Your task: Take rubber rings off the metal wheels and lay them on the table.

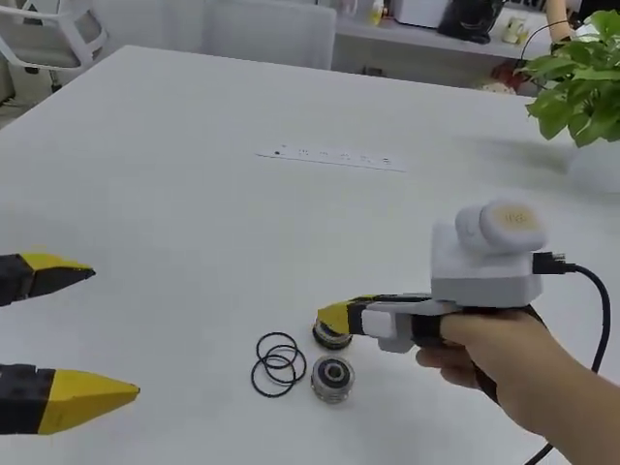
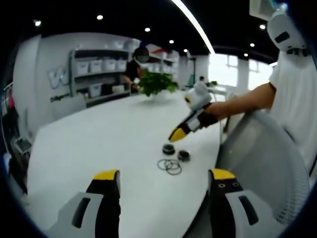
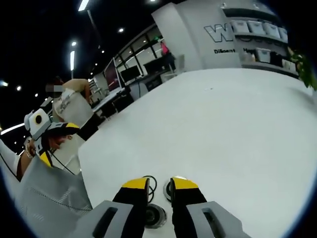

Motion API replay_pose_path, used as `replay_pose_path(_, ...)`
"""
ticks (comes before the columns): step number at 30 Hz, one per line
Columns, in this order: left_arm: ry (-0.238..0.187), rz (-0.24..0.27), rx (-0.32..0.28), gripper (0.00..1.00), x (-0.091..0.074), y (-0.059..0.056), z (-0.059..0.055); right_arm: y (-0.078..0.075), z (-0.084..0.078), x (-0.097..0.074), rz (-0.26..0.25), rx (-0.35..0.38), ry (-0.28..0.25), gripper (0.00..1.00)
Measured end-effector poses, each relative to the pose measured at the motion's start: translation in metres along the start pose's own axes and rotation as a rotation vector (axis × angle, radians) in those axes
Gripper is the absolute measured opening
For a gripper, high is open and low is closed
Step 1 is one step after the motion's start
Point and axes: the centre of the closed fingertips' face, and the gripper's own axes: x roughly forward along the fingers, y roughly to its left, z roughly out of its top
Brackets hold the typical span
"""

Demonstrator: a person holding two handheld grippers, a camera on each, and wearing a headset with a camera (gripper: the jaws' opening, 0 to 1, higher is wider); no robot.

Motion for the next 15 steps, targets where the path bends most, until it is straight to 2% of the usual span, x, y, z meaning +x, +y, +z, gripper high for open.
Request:
replay_pose_path(8, -0.008, -0.018, 0.089, 0.73, 0.01, 0.008, 0.03, -0.013, 0.002, -0.005, -0.049, 0.014, -0.02, 0.14)
replay_pose_path(15, -0.034, -0.05, 0.171, 0.72, 0.029, 0.008, 0.063, -0.027, -0.009, -0.006, -0.102, -0.059, 0.03, 0.12)
